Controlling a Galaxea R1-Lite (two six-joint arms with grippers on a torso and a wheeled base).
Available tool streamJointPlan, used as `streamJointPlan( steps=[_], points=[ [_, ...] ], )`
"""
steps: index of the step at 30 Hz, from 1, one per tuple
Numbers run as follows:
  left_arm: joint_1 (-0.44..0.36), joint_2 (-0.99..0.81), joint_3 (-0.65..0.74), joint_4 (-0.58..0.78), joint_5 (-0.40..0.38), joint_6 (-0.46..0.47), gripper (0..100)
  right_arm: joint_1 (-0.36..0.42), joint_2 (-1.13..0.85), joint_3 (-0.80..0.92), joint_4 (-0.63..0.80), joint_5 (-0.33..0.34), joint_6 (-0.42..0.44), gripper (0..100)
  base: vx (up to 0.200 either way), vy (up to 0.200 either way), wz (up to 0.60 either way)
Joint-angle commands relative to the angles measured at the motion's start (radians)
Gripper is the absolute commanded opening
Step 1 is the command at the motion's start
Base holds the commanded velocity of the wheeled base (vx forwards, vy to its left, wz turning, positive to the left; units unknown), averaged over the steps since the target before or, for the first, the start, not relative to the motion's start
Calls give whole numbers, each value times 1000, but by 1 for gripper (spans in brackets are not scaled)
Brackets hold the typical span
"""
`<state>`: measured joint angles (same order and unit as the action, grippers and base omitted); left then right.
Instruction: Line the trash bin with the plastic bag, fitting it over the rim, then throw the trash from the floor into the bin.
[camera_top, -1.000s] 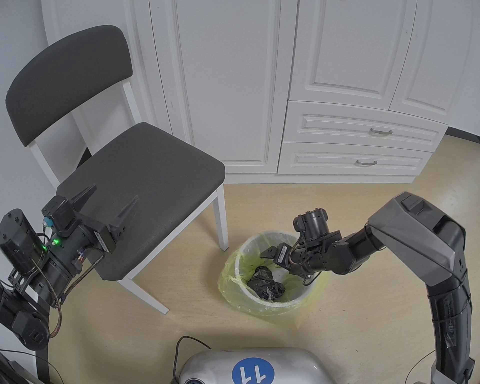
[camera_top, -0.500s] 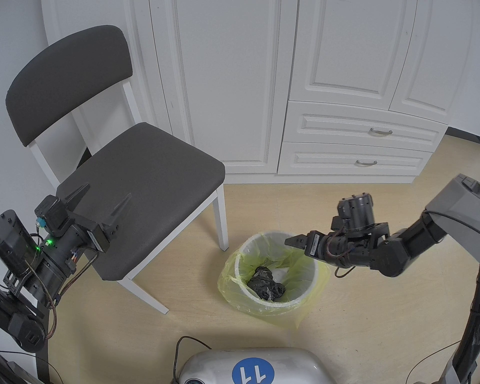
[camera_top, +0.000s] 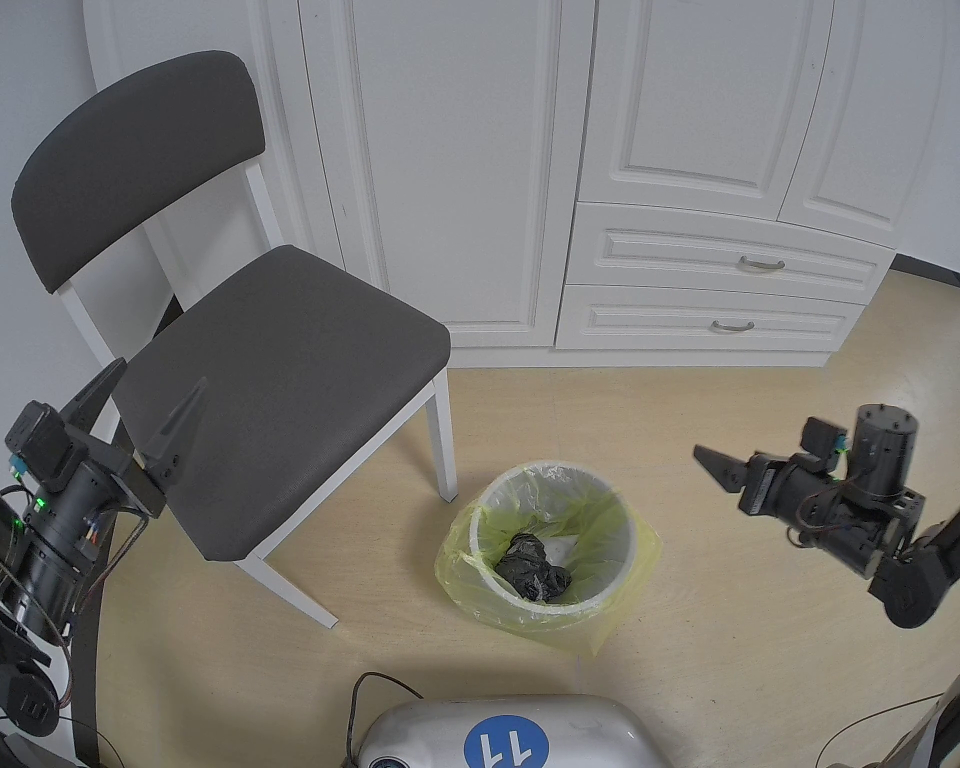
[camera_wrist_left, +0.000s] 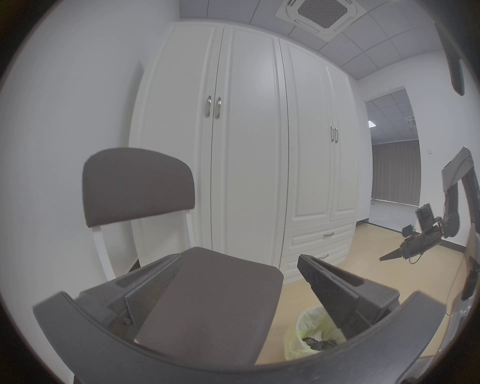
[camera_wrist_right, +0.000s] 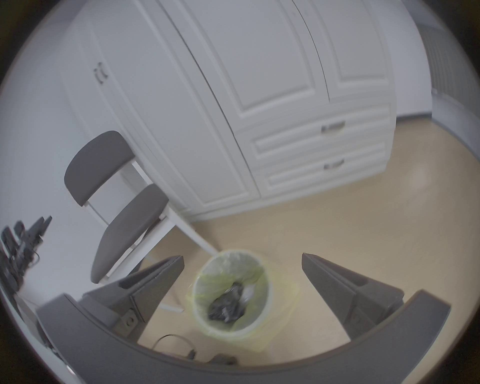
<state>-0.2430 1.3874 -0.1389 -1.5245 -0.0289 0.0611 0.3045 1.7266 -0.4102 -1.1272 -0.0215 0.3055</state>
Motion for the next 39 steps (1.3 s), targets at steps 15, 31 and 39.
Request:
streamJointPlan(
  steps=[15,31,39],
  points=[
    [225,-242,67,7,-2,17,100,-180,-538,120,-39,-63,-298,100,0,0,0],
    [229,-406,-21,132,-5,37,100,-246,-682,21,34,-55,-289,100,0,0,0],
    [229,-619,-289,653,-6,39,100,-245,-811,-174,322,-52,-250,100,0,0,0]
  ],
)
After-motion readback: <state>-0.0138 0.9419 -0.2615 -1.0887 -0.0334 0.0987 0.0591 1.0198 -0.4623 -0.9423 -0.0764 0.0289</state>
